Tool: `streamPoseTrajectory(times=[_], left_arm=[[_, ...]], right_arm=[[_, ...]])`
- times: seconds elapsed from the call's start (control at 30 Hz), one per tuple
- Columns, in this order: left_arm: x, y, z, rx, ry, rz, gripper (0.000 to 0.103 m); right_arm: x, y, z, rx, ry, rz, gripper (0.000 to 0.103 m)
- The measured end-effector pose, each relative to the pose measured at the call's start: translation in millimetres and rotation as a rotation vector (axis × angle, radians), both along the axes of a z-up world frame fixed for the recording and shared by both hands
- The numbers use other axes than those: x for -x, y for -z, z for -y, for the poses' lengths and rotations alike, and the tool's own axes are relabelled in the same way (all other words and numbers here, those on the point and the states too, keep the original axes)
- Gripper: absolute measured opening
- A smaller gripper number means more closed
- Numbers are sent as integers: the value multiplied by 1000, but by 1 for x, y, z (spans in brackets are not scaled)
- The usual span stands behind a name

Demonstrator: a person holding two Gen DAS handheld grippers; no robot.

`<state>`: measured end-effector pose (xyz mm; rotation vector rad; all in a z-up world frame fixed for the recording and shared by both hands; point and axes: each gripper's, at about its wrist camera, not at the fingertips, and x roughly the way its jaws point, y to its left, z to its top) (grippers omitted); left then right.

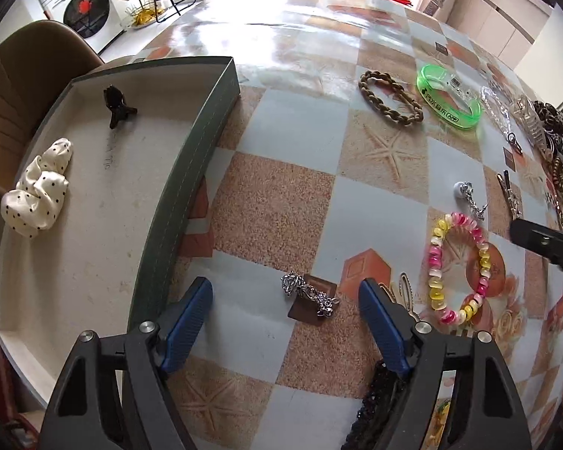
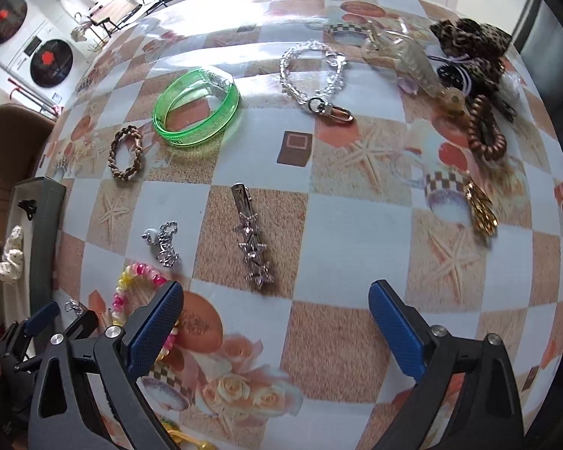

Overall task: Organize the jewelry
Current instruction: 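Grasp a silver charm with the left gripper while the right grasps the star hair pin, then carry both pieces to the grey tray and open both grippers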

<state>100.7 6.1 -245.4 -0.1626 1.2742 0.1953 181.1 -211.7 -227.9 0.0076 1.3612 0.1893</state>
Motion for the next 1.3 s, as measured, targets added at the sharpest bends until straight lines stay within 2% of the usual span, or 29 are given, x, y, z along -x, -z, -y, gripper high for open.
streamPoseTrajectory(times=[0.17, 0.27, 0.43, 0.47, 0.53, 0.57, 0.6, 0.63, 0.7, 0.73, 1.03, 1.3], left_arm=[[2, -2, 0, -7, 1, 15, 84], [3, -4, 1, 0, 8, 20, 77], [4, -8, 10, 5, 57, 30, 52], [4, -9, 12, 8, 65, 31, 49], [5, -10, 13, 11, 72, 33, 31], [6, -11, 13, 14, 74, 32, 28], [5, -11, 13, 17, 74, 31, 18], [6, -12, 12, 28, 75, 31, 15], [7, -12, 9, 47, 73, 31, 15], [8, -13, 8, 53, 72, 33, 15], [19, -33, 1, 123, 82, 75, 15], [24, -61, -4, 140, 100, 119, 15]], right_arm=[[-6, 5, -14, 71, -47, 39, 95], [-7, 5, -20, 120, -62, 67, 89], [-5, 1, -25, 129, -78, 92, 76], [-5, 0, -26, 128, -82, 97, 70], [-5, -2, -28, 126, -83, 101, 59], [-5, -3, -28, 125, -80, 102, 53], [-5, -3, -28, 123, -77, 103, 44], [-6, -4, -28, 122, -73, 104, 40], [-8, -4, -30, 118, -65, 102, 21], [-8, -4, -30, 115, -61, 102, 18], [5, -16, -10, 31, 9, 78, 18], [21, -37, -6, -50, 45, 59, 18]])
